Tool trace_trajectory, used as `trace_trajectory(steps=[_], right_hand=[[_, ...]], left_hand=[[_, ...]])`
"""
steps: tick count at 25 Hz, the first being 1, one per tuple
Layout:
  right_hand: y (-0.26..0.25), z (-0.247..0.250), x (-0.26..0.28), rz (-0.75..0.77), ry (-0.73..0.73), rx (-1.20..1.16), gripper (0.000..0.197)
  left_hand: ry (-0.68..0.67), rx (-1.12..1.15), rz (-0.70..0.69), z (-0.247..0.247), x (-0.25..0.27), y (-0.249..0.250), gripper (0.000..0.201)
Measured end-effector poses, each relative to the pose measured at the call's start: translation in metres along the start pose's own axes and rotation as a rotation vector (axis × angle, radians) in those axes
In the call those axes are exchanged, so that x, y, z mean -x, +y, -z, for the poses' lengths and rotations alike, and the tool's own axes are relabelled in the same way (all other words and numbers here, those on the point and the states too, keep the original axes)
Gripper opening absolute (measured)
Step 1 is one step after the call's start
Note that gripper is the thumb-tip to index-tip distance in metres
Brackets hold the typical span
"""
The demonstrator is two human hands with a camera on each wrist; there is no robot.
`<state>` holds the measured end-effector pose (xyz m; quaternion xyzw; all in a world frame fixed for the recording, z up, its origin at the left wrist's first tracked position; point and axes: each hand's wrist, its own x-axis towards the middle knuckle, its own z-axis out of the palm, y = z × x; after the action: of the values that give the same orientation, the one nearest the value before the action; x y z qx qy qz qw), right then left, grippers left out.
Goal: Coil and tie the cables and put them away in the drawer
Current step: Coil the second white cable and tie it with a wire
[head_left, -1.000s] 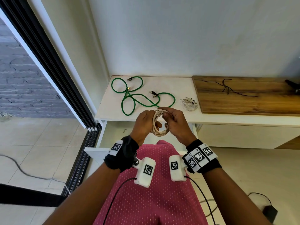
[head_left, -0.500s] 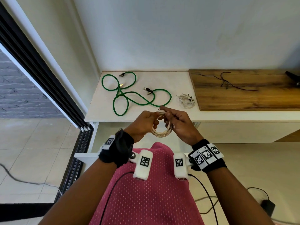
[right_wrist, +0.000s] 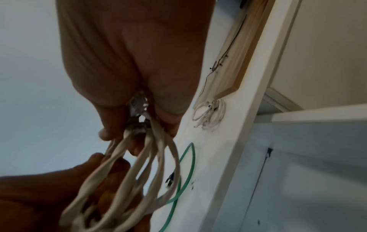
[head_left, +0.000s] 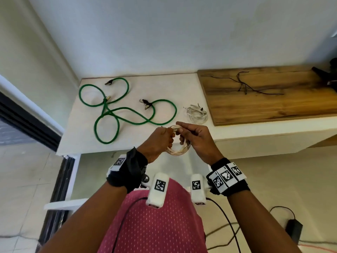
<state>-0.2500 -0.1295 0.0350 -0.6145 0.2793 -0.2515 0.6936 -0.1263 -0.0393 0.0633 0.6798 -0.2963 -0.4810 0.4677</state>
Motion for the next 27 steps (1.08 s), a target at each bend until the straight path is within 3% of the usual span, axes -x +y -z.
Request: trace_trajectory(steps=[2, 3, 5, 7, 8, 11, 14, 17, 22, 25, 27], right_hand=[[-0.003, 0.027, -0.015, -0.008, 0.014, 0.013, 0.030], [-0.004, 0.046, -0.027, 0.002, 0.086, 0.016, 0.029], [-0.005, 0.095, -0.059, 0.009, 0.376, 0.122, 0.025], [-0.002, 0.150, -0.095, -0.060, 0.687, 0.488, 0.023], [0.000, 0.176, -0.111, -0.123, 0.734, 0.721, 0.027], [0.001, 0.234, -0.153, -0.339, 0.619, 1.124, 0.047], [0.011, 0.259, -0.180, -0.507, 0.542, 1.177, 0.073], [0.025, 0.275, -0.204, -0.521, 0.491, 1.253, 0.089], [0.025, 0.267, -0.218, -0.485, 0.343, 1.372, 0.072], [0.015, 0.266, -0.215, -0.366, 0.522, 1.300, 0.070], [0.013, 0.272, -0.217, -0.443, 0.543, 1.294, 0.080]], left_hand=[[0.026, 0.122, 0.010, -0.001, -0.023, -0.003, 0.035], [0.045, 0.177, 0.018, 0.000, -0.035, -0.003, 0.036], [0.106, 0.261, 0.030, 0.008, -0.059, -0.001, 0.036], [0.163, 0.331, 0.027, 0.017, -0.079, 0.002, 0.037], [0.184, 0.360, 0.026, 0.020, -0.087, 0.004, 0.037], [0.233, 0.410, 0.036, 0.024, -0.113, 0.011, 0.037], [0.261, 0.459, 0.049, 0.024, -0.131, 0.011, 0.036], [0.252, 0.512, 0.073, 0.023, -0.143, 0.005, 0.036], [0.272, 0.572, 0.110, 0.021, -0.156, 0.001, 0.036], [0.262, 0.582, 0.117, 0.023, -0.154, 0.001, 0.036], [0.260, 0.591, 0.120, 0.024, -0.154, 0.001, 0.036]])
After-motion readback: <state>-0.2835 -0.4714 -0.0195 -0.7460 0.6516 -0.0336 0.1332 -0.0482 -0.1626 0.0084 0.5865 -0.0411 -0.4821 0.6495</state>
